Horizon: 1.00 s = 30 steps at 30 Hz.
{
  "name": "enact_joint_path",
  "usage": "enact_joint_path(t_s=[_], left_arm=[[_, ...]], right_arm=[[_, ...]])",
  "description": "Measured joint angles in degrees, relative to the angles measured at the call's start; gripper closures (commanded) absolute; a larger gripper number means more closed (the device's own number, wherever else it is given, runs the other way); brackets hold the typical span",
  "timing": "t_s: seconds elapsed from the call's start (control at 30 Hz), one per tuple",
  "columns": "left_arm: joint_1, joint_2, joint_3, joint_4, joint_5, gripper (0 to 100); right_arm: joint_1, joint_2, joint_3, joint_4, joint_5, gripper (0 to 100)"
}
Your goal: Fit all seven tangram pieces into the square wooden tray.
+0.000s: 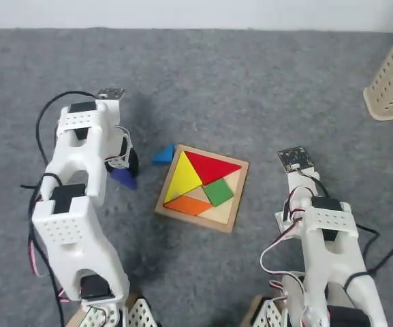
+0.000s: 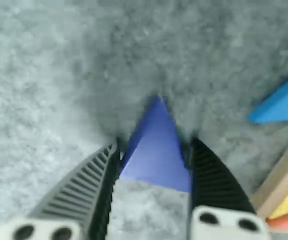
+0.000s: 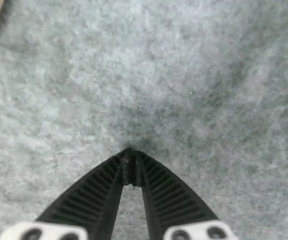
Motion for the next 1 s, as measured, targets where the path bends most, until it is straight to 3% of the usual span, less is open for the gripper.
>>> enact_joint_path(t_s=[0.27, 0.47, 0.6, 1.0], left_arm=[[3.8, -11.0, 0.1, 0.8, 1.1, 80], [10.7, -12.6, 0.1, -7.1, 0.4, 81], [14.8, -8.8, -0.5, -9.1, -4.7, 81], [15.0, 5.0, -8.4, -7.4, -13.9, 83]], right_arm=[[0.0, 0.0, 0.0, 0.0, 0.0, 99.1], [0.0, 0.0, 0.0, 0.0, 0.0, 99.1], [0.0, 0.0, 0.0, 0.0, 0.0, 99.1], [0.0, 0.0, 0.0, 0.0, 0.0, 99.1]])
